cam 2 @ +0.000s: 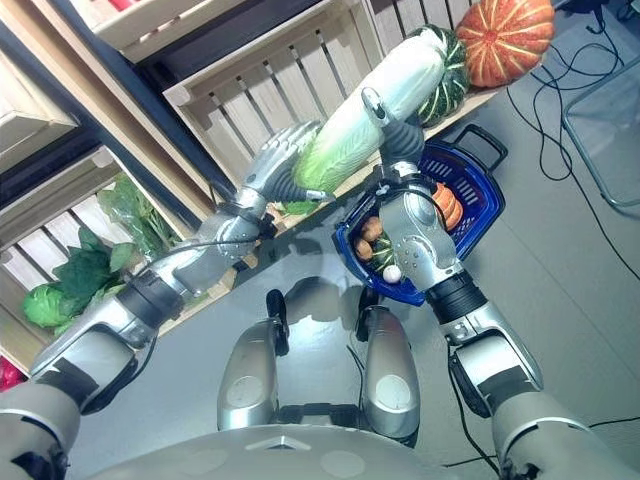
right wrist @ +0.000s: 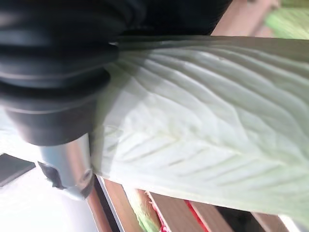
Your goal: Pick up fruits and vegetables into the basket
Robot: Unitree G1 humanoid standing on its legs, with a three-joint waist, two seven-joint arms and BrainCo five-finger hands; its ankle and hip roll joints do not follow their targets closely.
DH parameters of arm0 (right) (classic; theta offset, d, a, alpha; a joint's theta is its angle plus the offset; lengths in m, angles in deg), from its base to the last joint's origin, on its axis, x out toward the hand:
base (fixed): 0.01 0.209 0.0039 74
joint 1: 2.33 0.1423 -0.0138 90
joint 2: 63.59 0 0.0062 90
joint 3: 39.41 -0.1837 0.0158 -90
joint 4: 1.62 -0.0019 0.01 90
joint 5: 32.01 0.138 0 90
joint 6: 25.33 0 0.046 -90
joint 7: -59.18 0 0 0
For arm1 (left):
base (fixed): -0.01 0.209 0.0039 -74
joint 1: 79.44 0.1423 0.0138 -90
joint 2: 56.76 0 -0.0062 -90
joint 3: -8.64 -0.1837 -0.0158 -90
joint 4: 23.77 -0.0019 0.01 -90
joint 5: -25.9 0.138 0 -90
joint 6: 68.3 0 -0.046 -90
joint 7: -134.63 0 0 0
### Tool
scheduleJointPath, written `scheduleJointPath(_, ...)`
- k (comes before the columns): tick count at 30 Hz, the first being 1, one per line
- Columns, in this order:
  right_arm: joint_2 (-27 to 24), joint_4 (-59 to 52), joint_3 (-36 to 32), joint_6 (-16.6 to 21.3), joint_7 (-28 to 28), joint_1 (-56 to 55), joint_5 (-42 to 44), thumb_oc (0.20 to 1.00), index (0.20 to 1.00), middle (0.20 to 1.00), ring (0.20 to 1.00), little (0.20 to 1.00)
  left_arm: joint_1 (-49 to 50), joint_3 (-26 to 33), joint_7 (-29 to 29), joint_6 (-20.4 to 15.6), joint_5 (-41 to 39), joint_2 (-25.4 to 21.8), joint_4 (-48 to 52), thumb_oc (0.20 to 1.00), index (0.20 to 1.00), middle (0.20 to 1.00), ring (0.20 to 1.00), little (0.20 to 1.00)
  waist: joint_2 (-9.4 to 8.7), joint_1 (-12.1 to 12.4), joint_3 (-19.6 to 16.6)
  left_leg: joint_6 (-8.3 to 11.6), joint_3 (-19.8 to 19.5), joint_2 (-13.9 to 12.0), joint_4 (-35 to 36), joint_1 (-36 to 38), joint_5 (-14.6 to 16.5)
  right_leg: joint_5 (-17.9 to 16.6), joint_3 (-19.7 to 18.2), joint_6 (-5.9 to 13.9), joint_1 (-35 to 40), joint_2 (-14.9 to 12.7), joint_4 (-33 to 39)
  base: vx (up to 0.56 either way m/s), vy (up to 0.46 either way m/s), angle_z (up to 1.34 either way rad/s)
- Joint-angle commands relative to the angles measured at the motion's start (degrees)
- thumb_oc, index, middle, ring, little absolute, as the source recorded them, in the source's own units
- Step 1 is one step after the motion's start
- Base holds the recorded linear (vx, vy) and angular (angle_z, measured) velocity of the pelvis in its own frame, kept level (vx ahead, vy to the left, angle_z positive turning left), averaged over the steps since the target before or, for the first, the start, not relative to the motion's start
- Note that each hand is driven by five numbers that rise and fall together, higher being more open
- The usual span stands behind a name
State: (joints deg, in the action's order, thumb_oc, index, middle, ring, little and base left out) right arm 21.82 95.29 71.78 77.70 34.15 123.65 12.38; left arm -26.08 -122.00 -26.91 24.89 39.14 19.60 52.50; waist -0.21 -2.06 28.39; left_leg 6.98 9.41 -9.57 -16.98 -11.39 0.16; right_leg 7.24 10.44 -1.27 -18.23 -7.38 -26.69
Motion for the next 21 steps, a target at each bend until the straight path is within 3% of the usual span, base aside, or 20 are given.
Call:
scheduleJointPath(1, -3.2, -11.7, -8.1, 6.5, -5.0, 3.8, -14.3, 0.2, 0.2, 0.2, 0.2, 0.2, 2.4, 2.6, 5.1, -2.7, -9.0, 2.1, -0.4, 1.0, 1.0, 1.0, 1.0, 1.0, 0.5, -2.7, 0.2, -3.83, 1.7, 1.3, -5.7, -2.2, 7.3, -0.5, -1.2, 4.58, 1.8, -1.0, 4.1, -0.08, 0.083, -0.15)
scheduleJointPath(7, -9.1, -18.1, -14.8, 5.8, -14.0, -3.0, -26.4, 0.2, 0.2, 0.2, 0.2, 0.2, 0.9, 8.9, 12.9, -6.7, -12.9, 3.2, -8.7, 1.0, 1.0, 1.0, 1.0, 1.0, 0.99, -7.3, 1.4, -3.68, 4.1, 0.9, -7.0, -4.8, 6.9, -0.1, -3.6, 4.13, -3.3, -0.3, 1.3, -0.04, 0.077, -0.17)
scheduleJointPath(11, -12.5, -18.4, -17.5, 2.9, -18.0, -7.0, -32.0, 0.2, 0.2, 0.2, 0.2, 0.2, -1.0, 12.5, 17.4, -8.6, -15.5, 4.1, -12.5, 1.0, 1.0, 1.0, 1.0, 1.0, 1.9, -10.2, 1.4, -3.38, 5.8, 0.6, -7.5, -7.0, 6.4, 0.5, -5.2, 3.99, -7.4, -0.1, -0.8, -0.01, 0.111, -0.29)
scheduleJointPath(16, -15.9, -14.1, -16.7, -1.3, -16.7, -8.3, -33.7, 0.2, 0.2, 0.2, 0.2, 0.2, -5.1, 14.5, 22.3, -8.7, -15.9, 4.5, -16.0, 1.0, 1.0, 1.0, 1.0, 1.0, 3.15, -12.5, 1.4, -3.06, 7.7, 0.5, -8.6, -10.5, 5.8, 1.3, -7.0, 3.91, -13.0, -0.4, -3.7, 0.0, 0.091, -0.26)
scheduleJointPath(17, -16.1, -13.3, -16.3, -1.1, -16.6, -8.1, -33.9, 0.2, 0.2, 0.2, 0.2, 0.2, -5.7, 14.6, 22.7, -8.5, -15.8, 4.6, -16.3, 1.0, 1.0, 1.0, 1.0, 1.0, 3.37, -12.5, 1.4, -2.51, 7.1, 0.7, -9.0, -10.3, 7.1, 2.8, -7.5, 4.33, -12.9, -0.3, -4.4, 0.06, 0.076, -0.14)
scheduleJointPath(21, -16.9, -9.1, -13.5, -2.2, -14.6, -6.5, -34.0, 0.2, 0.2, 0.2, 0.2, 0.2, -9.0, 14.8, 25.0, -7.5, -16.2, 4.6, -18.0, 1.0, 1.0, 1.0, 1.0, 1.0, 4.26, -13.0, 1.4, -2.19, 7.8, 0.8, -9.3, -12.5, 6.7, 3.3, -8.2, 4.18, -16.0, -0.3, -5.9, 0.0, 0.041, -0.14)
